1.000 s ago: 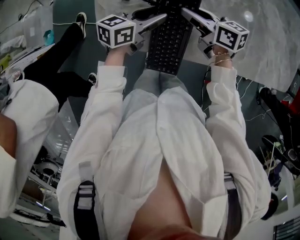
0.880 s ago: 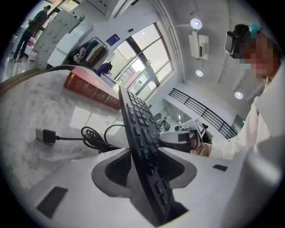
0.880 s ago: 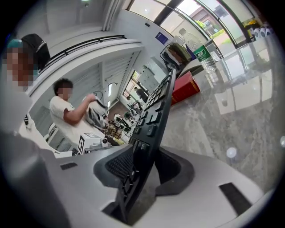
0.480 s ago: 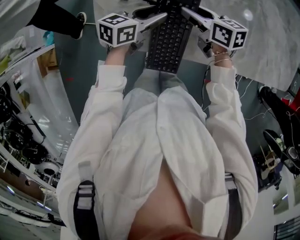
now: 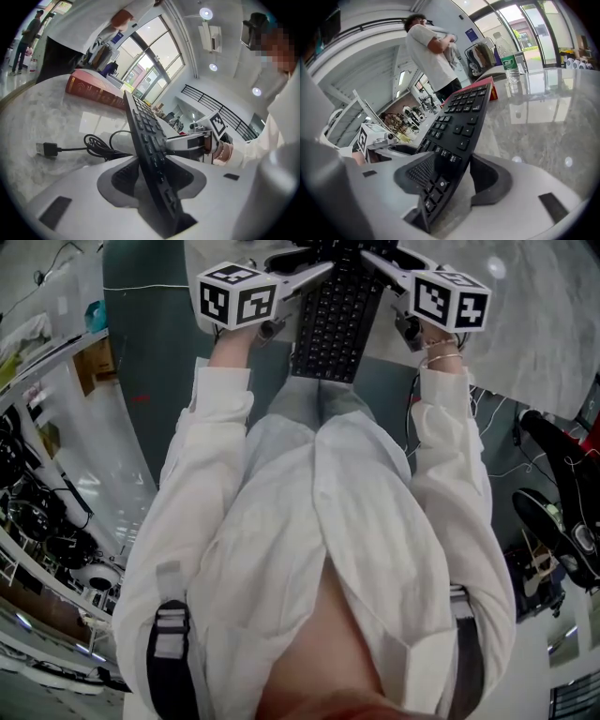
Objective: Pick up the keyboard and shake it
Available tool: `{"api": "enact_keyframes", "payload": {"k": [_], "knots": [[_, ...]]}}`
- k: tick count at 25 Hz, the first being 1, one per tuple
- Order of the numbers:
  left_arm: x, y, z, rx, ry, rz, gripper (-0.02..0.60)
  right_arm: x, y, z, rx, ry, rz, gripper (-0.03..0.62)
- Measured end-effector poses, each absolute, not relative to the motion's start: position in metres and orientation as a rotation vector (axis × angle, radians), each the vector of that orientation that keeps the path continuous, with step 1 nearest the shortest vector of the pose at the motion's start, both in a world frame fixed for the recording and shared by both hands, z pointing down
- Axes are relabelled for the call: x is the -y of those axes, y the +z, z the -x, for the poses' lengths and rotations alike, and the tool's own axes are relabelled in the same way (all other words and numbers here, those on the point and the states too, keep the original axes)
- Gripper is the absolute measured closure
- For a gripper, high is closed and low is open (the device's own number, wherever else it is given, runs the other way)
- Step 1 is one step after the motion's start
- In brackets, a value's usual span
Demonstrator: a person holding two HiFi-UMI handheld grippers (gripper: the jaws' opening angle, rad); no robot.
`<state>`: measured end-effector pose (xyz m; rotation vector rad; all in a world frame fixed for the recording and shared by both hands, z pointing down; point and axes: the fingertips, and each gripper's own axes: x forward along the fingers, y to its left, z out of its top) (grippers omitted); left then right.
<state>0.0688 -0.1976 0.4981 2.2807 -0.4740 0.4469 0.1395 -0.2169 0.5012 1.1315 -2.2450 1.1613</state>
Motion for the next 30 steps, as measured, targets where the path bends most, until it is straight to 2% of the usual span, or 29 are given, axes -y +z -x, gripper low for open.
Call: {"api": "enact_keyframes", "payload": {"k": [30], "knots": [[0.197,0.506,-0.068,0.536,0.662,-2.272,0.402,0.214,0.516,-0.144,1.981,1.114,-1.204,0.293]]}}
